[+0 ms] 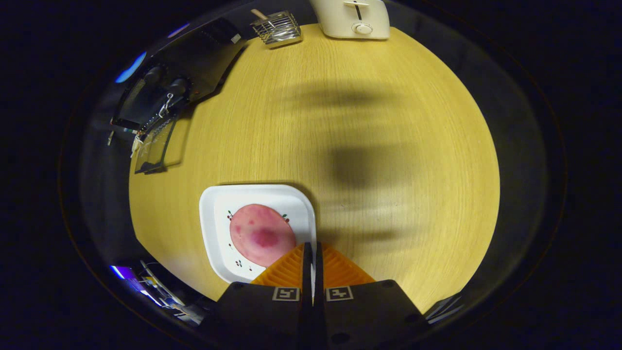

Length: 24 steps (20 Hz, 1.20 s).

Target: Open the toaster oven, put the food inside, and close the toaster oven door.

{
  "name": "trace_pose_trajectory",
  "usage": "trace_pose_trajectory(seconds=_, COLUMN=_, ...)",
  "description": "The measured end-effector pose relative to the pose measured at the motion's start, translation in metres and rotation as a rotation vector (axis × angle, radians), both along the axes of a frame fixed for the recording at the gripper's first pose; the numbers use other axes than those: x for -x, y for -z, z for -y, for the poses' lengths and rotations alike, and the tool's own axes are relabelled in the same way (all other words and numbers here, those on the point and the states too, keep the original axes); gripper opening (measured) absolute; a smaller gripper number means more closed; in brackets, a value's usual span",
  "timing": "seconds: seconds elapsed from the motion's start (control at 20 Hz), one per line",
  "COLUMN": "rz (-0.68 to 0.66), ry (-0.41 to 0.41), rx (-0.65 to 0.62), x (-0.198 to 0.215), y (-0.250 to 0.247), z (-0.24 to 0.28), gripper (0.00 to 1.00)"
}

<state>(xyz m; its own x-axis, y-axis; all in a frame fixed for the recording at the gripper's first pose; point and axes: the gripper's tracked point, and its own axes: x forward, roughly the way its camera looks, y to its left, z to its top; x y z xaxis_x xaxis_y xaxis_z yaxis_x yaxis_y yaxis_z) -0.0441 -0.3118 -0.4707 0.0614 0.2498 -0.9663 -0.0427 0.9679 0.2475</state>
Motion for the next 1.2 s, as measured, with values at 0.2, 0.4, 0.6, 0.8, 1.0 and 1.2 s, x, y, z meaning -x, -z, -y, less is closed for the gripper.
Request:
trace_pose_trajectory(seconds=0.2, rz=-0.051, ry=0.165, rx=-0.202, x=0.008, y=-0.007, z=-0.006, gripper=0.05)
trace_pose_trajectory(seconds=0.4, rz=-0.045, ry=0.327, rx=-0.345, x=0.024, y=-0.023, z=-0.011, gripper=0.05)
trace_pose_trajectory(seconds=0.6, rz=-0.002, ry=0.423, rx=-0.404, x=0.033, y=-0.043, z=-0.024, gripper=0.05)
trace_pose_trajectory(seconds=0.8, rz=0.043, ry=0.514, rx=-0.424, x=0.051, y=-0.076, z=-0.064, gripper=0.05)
trace_pose_trajectory(seconds=1.0, rz=0.078, ry=0.638, rx=-0.458, x=0.049, y=-0.102, z=-0.126, gripper=0.05)
trace_pose_trajectory(seconds=1.2, rz=0.126, ry=0.778, rx=-0.485, x=0.028, y=-0.118, z=-0.190, gripper=0.05)
